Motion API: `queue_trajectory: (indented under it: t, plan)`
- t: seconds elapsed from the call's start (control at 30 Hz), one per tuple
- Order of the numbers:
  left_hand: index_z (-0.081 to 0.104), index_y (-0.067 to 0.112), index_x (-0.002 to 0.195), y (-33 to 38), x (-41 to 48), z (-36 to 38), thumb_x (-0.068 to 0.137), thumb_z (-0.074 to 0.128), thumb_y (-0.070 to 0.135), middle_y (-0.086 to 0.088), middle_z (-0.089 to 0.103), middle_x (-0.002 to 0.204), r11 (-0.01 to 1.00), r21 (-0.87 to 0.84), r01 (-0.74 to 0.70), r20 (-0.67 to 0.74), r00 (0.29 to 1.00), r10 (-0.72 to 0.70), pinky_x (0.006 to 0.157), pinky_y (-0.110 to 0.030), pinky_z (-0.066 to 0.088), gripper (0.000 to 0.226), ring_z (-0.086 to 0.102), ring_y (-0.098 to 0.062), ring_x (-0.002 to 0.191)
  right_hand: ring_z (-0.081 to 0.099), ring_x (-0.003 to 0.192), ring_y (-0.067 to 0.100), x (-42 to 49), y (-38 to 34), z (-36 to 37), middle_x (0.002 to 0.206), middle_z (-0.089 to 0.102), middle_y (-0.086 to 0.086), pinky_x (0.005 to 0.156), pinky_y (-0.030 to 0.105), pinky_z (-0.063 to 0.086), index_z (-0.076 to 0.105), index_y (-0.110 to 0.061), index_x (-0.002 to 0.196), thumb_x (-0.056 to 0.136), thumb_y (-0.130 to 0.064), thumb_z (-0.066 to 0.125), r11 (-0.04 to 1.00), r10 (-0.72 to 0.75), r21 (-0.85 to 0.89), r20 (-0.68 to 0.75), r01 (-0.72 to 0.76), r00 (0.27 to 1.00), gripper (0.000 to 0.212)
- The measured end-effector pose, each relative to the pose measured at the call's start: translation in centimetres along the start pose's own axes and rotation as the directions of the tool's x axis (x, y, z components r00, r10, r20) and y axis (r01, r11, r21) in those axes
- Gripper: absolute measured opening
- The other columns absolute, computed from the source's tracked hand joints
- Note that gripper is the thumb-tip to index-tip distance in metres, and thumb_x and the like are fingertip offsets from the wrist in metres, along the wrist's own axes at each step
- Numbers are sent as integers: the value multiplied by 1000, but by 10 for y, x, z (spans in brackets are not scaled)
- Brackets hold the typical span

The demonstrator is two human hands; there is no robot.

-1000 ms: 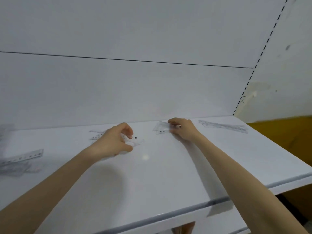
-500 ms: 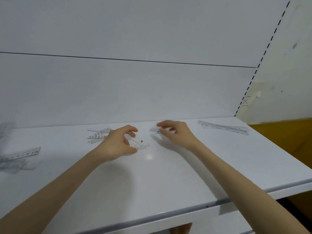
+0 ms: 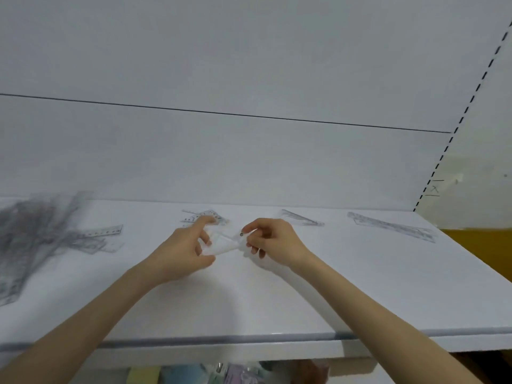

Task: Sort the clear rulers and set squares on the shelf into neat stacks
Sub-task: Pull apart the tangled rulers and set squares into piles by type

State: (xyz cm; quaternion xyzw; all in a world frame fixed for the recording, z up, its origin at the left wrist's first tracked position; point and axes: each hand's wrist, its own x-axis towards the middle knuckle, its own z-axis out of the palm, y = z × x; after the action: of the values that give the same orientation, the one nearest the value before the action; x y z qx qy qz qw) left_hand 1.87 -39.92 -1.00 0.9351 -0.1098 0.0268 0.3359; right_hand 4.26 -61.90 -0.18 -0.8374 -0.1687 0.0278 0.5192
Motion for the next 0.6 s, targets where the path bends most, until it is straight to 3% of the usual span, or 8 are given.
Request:
queue_trajectory:
  t: [0.1,0.27,0.37,0.47,0.6]
  plan:
    - [44,34,119,-26,-24,-20,80,66,21,13,60,94,990,88,107,-68,993,-101,75,-30,52,46,61,-7,78,59,52,4,10,-1,14,68,65,5,51,18,48,67,-7,101,86,3,55,999,32,21,-76,-30,997,21]
    - [52,38,97,-47,-57,-47,84,63,22,11,61,94,965,201,167,-160,978,-136,75,-31,50,23,58,-11,82,62,63,15,54,1,43,72,67,8,60,23,50,65,-14,97,87,0,51,991,137,37,-194,-132,971,22]
    - [53,31,112,-52,-74,-55,91,55,30,12,55,106,895,411,172,-163,980,-114,81,-27,45,21,48,-7,95,63,75,19,83,2,65,83,70,10,66,23,48,63,-15,100,86,-4,49,988,138,-44,-203,-149,969,23]
    - [50,28,120,-57,-82,-61,94,49,32,13,50,112,850,494,186,-188,977,-105,85,-26,43,26,45,-7,106,62,93,26,99,2,79,102,67,8,79,30,49,64,-20,105,88,-14,48,956,98,-251,-218,-152,971,24]
    - [51,27,119,-64,-88,-67,94,49,32,12,51,113,837,505,212,-208,971,-120,86,-25,42,26,46,-7,108,58,102,28,102,1,85,109,60,8,81,33,47,63,-17,111,90,-22,47,802,-24,-586,-228,-117,973,27]
